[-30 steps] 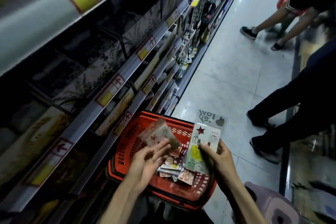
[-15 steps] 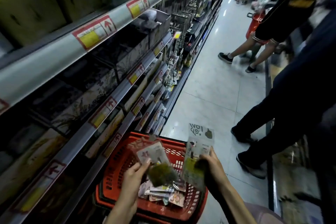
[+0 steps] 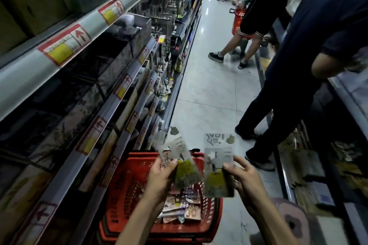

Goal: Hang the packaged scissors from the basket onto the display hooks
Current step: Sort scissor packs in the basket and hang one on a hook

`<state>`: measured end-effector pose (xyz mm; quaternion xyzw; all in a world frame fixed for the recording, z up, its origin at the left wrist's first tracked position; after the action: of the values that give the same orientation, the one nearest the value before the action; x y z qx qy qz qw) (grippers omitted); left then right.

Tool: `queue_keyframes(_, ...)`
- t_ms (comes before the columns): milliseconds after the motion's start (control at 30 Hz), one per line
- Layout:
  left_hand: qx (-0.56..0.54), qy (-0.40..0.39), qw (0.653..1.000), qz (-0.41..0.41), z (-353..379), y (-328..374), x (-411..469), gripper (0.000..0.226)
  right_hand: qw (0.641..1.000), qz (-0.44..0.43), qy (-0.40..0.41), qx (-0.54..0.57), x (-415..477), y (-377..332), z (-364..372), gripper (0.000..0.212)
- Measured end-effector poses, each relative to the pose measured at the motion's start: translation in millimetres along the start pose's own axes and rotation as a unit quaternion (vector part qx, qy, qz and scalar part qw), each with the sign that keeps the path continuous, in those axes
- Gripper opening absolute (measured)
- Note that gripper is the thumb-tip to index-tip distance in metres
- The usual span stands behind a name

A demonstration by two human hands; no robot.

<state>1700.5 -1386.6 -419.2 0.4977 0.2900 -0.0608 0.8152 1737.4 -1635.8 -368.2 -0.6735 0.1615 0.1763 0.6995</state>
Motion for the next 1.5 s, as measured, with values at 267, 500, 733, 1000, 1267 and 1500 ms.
queue_keyframes(267, 0.0, -0.078, 0.997, 0.01, 79, 9, -40, 0.088, 0.997, 0.007, 0.059, 0.058, -44, -8, -46, 0.054)
queue_keyframes(500, 0.004, -0.215, 0.975, -0.065, 136, -17, -119, 0.097, 0.962, 0.068, -0.043, 0.26, -98, 9, -85, 0.079)
queue_keyframes(733, 0.04, -0.214, 0.972, -0.088, 173, -59, -187, 0.049, 0.969, 0.018, 0.043, 0.241, -175, 34, -160, 0.023)
queue_keyframes(1000, 0.229, -0.304, 0.925, -0.025, 242, -107, -254, 0.012, 0.962, -0.111, 0.224, 0.111, -283, 52, -260, 0.06)
queue_keyframes(1267, 0.273, -0.529, 0.798, -0.089, 314, -196, -353, 0.021, 0.855, -0.112, 0.499, 0.086, -441, 85, -321, 0.023)
queue_keyframes(1500, 0.298, -0.628, 0.701, -0.161, 336, -271, -467, 0.025, 0.74, -0.11, 0.662, 0.035, -604, 138, -326, 0.012)
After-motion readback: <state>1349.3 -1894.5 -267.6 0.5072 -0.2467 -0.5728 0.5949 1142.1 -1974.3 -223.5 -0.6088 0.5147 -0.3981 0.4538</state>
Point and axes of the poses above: each hand's wrist, its own x-axis towards the middle knuckle, its own z-axis out of the palm, y = z × x, the point moved 9 cm from there along x, towards the middle knuckle, and after that the axes turned 2 degrees about -x, right-handed, at the moved point
